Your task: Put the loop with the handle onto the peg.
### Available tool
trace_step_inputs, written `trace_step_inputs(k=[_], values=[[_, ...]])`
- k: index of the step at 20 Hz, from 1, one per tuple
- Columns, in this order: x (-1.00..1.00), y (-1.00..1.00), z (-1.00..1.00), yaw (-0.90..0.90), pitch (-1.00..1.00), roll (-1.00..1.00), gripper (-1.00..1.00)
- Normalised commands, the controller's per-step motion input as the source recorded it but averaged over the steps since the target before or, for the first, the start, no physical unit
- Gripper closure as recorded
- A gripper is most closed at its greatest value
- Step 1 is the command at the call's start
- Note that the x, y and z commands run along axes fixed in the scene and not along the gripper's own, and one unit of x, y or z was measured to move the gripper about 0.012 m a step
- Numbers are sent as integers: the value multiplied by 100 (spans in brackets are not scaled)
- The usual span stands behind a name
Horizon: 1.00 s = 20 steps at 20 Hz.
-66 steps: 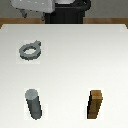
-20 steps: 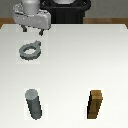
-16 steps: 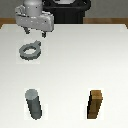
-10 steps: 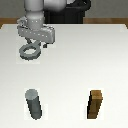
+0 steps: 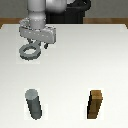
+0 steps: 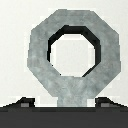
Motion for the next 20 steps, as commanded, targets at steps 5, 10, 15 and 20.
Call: trace_step_inputs(k=[5,10,15,20], values=[[0,0,0,0,0,0,100],[0,0,20,0,0,0,100],[0,0,80,0,0,0,100],[0,0,100,0,0,0,100]])
